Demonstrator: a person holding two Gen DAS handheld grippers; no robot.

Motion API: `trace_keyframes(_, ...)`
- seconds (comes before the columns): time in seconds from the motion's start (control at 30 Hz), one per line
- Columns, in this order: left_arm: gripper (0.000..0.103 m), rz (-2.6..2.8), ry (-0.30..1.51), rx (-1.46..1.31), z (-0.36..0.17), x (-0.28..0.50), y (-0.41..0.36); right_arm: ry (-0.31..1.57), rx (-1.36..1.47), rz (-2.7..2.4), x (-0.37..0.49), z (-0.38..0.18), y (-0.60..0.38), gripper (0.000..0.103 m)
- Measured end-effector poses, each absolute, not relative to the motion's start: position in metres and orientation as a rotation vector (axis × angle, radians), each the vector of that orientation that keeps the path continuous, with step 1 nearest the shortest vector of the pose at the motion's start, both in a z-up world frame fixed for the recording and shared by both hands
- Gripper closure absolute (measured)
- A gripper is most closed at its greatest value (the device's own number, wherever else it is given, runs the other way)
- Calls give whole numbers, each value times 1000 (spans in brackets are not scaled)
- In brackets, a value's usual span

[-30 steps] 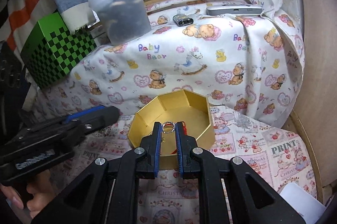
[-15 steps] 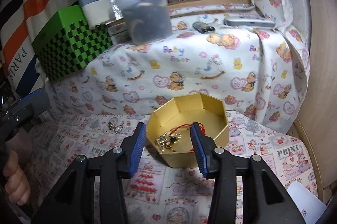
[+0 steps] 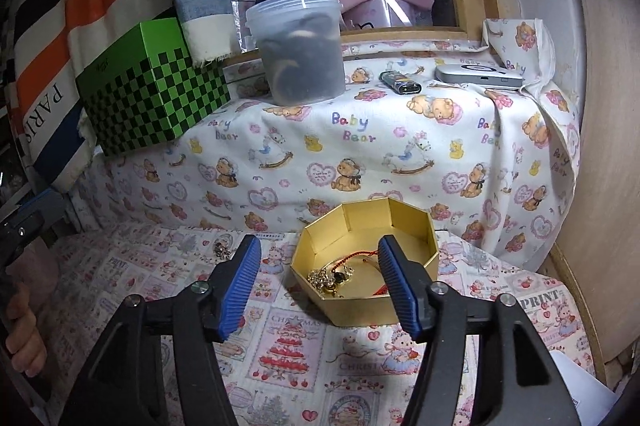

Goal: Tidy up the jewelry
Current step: 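Move the right gripper to the silver keyring cluster on the cloth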

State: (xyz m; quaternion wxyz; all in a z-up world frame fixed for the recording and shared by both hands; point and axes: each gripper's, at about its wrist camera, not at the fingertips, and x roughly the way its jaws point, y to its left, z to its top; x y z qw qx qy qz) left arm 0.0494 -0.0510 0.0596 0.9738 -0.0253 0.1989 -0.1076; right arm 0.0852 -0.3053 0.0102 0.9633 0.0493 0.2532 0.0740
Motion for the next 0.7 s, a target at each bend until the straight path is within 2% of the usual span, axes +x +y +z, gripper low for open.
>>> trace_keyframes(0.23, 1, -176, 453, -62, 39, 59, -37, 516, 89, 136, 86, 8, -302, 34)
trace_keyframes(0.47, 1, -120, 533, -106, 22, 74, -16, 534, 41, 111, 87, 5, -293, 33)
trace_keyframes(0.7, 1, -80, 538, -154, 22, 75, 1, 528, 26, 112, 85, 4, -290, 31)
